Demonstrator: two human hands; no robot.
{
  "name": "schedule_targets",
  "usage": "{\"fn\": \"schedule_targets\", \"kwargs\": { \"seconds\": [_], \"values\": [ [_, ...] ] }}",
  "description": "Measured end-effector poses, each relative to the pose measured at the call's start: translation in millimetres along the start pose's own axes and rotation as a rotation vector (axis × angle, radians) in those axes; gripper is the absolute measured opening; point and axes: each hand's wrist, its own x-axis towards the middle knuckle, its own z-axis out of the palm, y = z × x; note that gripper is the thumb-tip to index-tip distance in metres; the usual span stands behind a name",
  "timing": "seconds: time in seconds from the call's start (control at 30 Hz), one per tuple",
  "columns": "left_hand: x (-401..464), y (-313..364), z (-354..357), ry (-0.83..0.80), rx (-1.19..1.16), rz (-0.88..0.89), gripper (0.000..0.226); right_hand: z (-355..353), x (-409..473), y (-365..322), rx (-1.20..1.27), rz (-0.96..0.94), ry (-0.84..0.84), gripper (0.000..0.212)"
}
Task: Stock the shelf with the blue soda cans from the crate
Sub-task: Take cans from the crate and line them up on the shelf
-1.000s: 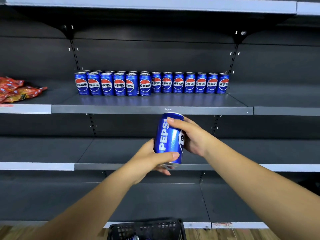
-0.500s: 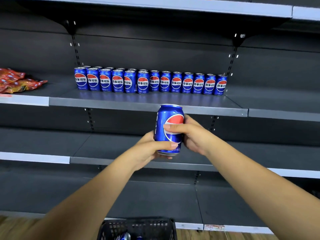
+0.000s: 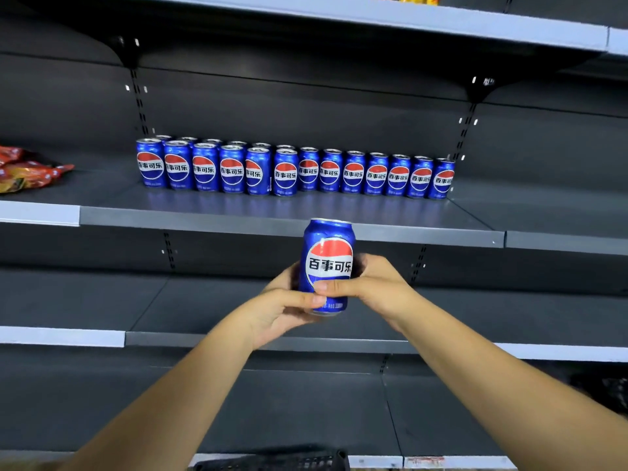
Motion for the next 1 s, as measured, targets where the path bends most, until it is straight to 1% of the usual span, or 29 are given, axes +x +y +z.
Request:
{"fn": "schedule_targets", "kwargs": {
  "seconds": [0.07,0.17,0.27,0.37,0.47,0.6,0.7,0.77,0.9,1.0],
  "values": [
    [6,2,-13,0.086,0.099,-0.026,0.070,5,15,2,-0.063,-0.001,0.099,0.036],
    [20,6,-28,0.222,0.172,-0.085,0.055,10,40,3,-0.233,-0.013,0.199,0.046],
    [45,17,-35,0.411,0.318,-0.094,0.043,13,62,-1,-0.289,-0.051,0.256,0.042],
    [72,34,-40,0.607,0.355,-0.020,0.031,10,84,-7,-0.247,-0.085,0.320,0.041],
    [99,50,-48,0.707,0.357,0.132,0.026,-1,108,-13,-0.130,-0.113,0.382,0.039],
    [138,68,-54,0.803,0.408,0.330,0.035,-25,147,-23,-0.109,-0.170,0.403,0.046],
    [171,74,-61,0.847,0.474,0.379,0.035,-44,177,-24,-0.104,-0.165,0.402,0.049],
    [192,70,-68,0.860,0.550,0.357,0.034,-53,196,-20,-0.106,-0.150,0.382,0.049],
    [228,55,-83,0.870,0.790,0.288,0.031,-65,230,0,-0.094,-0.074,0.338,0.054],
    [244,48,-90,0.895,0.860,0.201,0.027,-71,254,21,-0.047,-0.029,0.296,0.058]
  ]
}}
